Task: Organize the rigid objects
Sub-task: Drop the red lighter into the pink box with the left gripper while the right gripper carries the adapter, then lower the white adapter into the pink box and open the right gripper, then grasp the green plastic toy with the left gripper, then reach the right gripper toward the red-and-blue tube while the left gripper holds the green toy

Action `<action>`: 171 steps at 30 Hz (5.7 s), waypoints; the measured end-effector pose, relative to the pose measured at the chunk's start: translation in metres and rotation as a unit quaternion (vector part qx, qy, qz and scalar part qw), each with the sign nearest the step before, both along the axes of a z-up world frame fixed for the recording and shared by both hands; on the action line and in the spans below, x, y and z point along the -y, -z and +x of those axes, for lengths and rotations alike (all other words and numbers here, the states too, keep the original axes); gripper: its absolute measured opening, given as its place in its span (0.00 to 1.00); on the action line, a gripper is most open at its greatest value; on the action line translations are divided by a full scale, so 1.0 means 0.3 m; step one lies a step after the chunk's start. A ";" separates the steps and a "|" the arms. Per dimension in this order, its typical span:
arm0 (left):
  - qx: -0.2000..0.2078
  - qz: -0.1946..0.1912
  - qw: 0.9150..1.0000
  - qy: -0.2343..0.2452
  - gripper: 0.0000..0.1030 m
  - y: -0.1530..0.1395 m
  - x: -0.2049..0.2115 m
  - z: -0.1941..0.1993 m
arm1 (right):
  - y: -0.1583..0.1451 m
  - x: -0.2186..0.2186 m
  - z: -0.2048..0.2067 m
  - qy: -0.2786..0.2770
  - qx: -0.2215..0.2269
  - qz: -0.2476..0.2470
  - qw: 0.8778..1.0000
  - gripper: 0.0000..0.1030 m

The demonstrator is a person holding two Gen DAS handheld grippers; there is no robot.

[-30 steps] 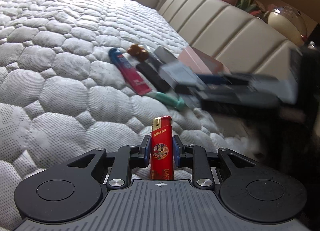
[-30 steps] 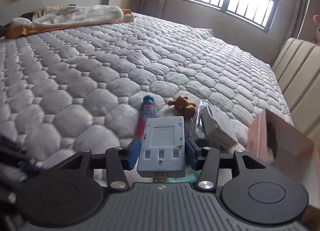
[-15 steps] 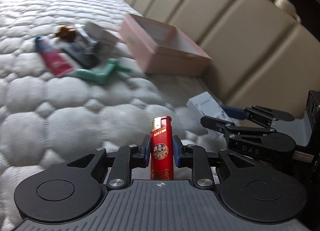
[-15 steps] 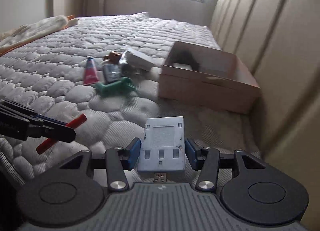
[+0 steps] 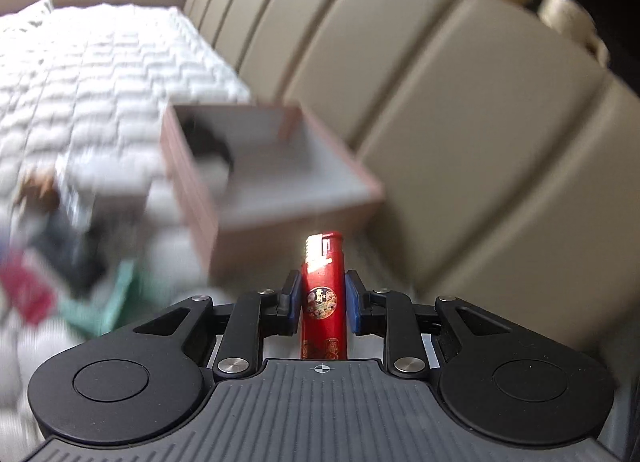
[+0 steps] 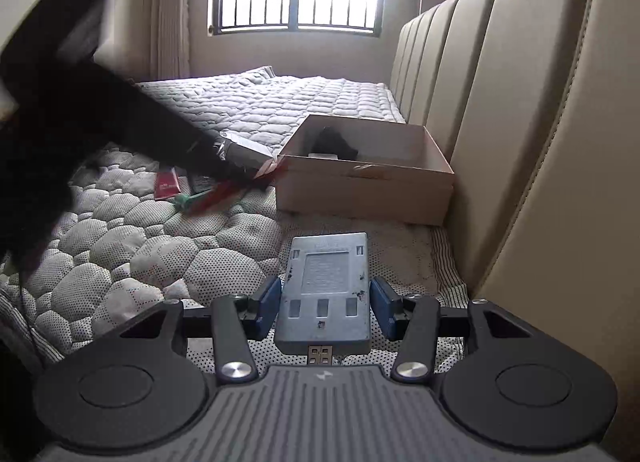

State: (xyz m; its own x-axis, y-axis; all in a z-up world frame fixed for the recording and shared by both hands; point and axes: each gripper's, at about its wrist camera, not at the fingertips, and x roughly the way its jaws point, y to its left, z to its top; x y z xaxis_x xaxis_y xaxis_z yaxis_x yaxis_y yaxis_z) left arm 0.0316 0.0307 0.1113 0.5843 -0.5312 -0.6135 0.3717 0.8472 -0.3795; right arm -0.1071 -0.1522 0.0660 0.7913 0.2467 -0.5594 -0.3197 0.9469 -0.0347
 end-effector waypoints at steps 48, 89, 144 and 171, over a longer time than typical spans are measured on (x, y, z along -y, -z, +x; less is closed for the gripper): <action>0.012 0.012 0.987 -0.161 0.27 0.250 -0.407 -0.349 | -0.251 -0.092 0.538 0.090 0.052 0.017 0.994 0.70; 0.017 0.120 0.992 -0.021 0.39 0.307 -0.265 0.026 | 0.228 0.004 0.279 0.057 -0.008 0.087 0.994 0.85; 0.059 0.031 0.976 -0.208 0.46 0.175 -0.811 -0.330 | 0.025 -0.742 0.625 -0.160 -0.061 0.012 0.985 0.48; 0.049 0.001 0.988 -0.147 0.46 0.155 -0.646 -0.381 | -0.127 -0.751 0.482 -0.164 -0.004 0.022 0.986 0.25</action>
State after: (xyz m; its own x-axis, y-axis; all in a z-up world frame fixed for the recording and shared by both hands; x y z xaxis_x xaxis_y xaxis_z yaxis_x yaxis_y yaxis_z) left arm -0.0828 0.2245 0.0646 0.7690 -0.3288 -0.5481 0.1449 0.9249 -0.3515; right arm 0.0374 0.0730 0.1041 0.6607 0.5135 -0.5476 -0.6097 0.7926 0.0076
